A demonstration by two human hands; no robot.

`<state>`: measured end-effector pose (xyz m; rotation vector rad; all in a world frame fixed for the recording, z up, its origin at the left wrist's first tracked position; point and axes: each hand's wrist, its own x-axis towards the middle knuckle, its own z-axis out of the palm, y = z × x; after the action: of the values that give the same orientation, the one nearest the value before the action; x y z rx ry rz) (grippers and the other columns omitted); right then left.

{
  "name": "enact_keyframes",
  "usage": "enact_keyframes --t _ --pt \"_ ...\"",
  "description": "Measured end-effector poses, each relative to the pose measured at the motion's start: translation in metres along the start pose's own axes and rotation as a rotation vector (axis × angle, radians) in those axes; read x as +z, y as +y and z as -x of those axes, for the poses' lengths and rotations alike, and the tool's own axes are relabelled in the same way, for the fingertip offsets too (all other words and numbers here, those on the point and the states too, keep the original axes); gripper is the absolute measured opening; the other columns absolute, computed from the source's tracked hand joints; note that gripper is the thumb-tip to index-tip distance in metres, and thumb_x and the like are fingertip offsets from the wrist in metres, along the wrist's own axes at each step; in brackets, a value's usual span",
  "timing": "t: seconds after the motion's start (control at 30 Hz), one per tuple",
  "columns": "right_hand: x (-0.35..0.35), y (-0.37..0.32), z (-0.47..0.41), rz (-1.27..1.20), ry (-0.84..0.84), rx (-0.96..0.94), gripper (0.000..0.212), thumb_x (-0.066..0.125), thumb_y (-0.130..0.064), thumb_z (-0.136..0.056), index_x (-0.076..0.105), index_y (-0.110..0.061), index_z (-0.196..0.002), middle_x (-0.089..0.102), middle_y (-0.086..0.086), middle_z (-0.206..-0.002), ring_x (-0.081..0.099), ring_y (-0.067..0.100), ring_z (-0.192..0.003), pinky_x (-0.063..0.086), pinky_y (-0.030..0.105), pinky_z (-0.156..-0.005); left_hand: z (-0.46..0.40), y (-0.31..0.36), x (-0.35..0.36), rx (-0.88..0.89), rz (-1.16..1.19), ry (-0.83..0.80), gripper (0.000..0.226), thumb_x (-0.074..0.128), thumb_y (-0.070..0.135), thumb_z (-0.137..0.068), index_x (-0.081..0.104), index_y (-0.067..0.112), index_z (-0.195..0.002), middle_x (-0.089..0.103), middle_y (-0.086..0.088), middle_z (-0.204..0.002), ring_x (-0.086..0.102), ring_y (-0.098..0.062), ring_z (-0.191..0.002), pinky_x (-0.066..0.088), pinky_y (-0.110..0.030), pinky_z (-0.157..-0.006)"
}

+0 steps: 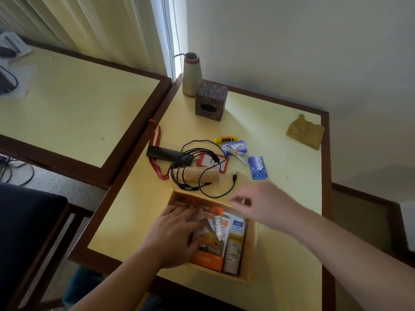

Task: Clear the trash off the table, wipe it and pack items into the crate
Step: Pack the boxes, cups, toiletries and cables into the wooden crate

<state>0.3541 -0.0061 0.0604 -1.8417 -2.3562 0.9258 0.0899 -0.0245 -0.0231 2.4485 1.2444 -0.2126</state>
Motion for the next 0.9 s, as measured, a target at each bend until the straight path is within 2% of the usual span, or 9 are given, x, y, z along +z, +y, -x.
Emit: enact_keyframes --t 0.07,0.1,0.17,0.23,0.3,0.47,0.7,0.83,0.9 --pt "0.031 -0.023 0.0 0.102 -0.158 0.007 0.02 0.055 -0.033 -0.102 0.071 -0.026 -0.11 0.071 -0.007 -0.1 0.065 0.013 -0.089 0.058 0.034 -0.082 0.0 0.001 -0.001 -0.003 0.011 -0.011 0.059 0.03 0.07 -0.094 0.051 0.052 -0.147 0.04 0.013 -0.165 0.029 -0.013 -0.155 0.005 -0.037 -0.126" --pt "0.049 -0.032 0.0 0.127 -0.161 0.05 0.016 0.054 -0.033 -0.101 0.066 -0.025 -0.109 0.067 -0.005 -0.099 0.065 0.018 -0.089 0.058 0.038 -0.081 0.0 0.001 -0.002 -0.002 0.011 -0.01 0.059 0.03 0.07 -0.094 0.05 0.052 -0.147 0.039 0.014 -0.165 0.028 -0.013 -0.156 0.006 -0.038 -0.127" --pt "0.081 -0.042 0.0 0.075 -0.081 0.182 0.017 0.057 -0.033 -0.099 0.054 -0.026 -0.114 0.063 -0.002 -0.105 0.065 0.024 -0.095 0.059 0.04 -0.081 0.0 0.002 -0.002 0.008 0.003 -0.009 0.057 0.032 0.066 -0.095 0.048 0.053 -0.148 0.039 0.014 -0.165 0.028 -0.014 -0.156 0.007 -0.039 -0.128" --pt "0.101 -0.047 -0.004 -0.037 0.011 0.268 0.027 0.059 -0.032 -0.101 0.042 -0.028 -0.122 0.062 0.0 -0.113 0.066 0.024 -0.1 0.058 0.04 -0.082 0.0 0.001 -0.002 0.012 -0.006 -0.009 0.056 0.035 0.063 -0.095 0.047 0.052 -0.149 0.041 0.012 -0.164 0.03 -0.014 -0.155 0.008 -0.039 -0.127" --pt "0.109 -0.051 -0.005 -0.116 0.082 0.334 0.032 0.058 -0.03 -0.102 0.037 -0.029 -0.126 0.062 0.0 -0.119 0.066 0.023 -0.103 0.059 0.04 -0.085 0.0 0.001 -0.001 0.02 -0.018 -0.006 0.056 0.037 0.062 -0.095 0.047 0.052 -0.15 0.041 0.011 -0.164 0.031 -0.015 -0.155 0.007 -0.039 -0.127" --pt "0.101 -0.046 0.013 -0.103 0.154 0.542 0.032 0.054 -0.027 -0.103 0.041 -0.021 -0.131 0.062 0.004 -0.125 0.068 0.024 -0.107 0.056 0.035 -0.082 -0.001 0.002 -0.001 0.016 -0.031 0.0 0.058 0.035 0.064 -0.097 0.045 0.05 -0.153 0.037 0.01 -0.167 0.028 -0.015 -0.156 0.003 -0.037 -0.126" --pt "0.088 -0.045 0.009 0.001 -0.013 0.525 0.038 0.06 -0.022 -0.1 0.046 -0.012 -0.133 0.067 0.006 -0.116 0.069 0.023 -0.1 0.058 0.033 -0.08 -0.002 0.002 0.0 0.011 -0.044 0.013 0.059 0.036 0.067 -0.095 0.049 0.05 -0.15 0.042 0.008 -0.165 0.033 -0.017 -0.155 -0.001 -0.035 -0.12" --pt "0.067 -0.034 0.004 -0.038 -0.125 0.537 0.02 0.064 -0.03 -0.099 0.068 -0.012 -0.108 0.07 0.002 -0.094 0.067 0.02 -0.082 0.058 0.033 -0.078 0.0 0.001 0.002 0.004 -0.035 0.019 0.059 0.036 0.067 -0.096 0.05 0.05 -0.15 0.043 0.008 -0.165 0.033 -0.016 -0.155 0.0 -0.035 -0.121" --pt "0.037 -0.017 0.003 -0.221 -0.054 0.553 0.029 0.062 -0.036 -0.102 0.072 -0.01 -0.093 0.076 0.003 -0.079 0.075 0.02 -0.071 0.063 0.041 -0.077 -0.001 0.0 0.002 0.011 -0.024 0.021 0.059 0.035 0.067 -0.096 0.05 0.048 -0.151 0.041 0.009 -0.166 0.031 -0.015 -0.156 -0.001 -0.034 -0.121"
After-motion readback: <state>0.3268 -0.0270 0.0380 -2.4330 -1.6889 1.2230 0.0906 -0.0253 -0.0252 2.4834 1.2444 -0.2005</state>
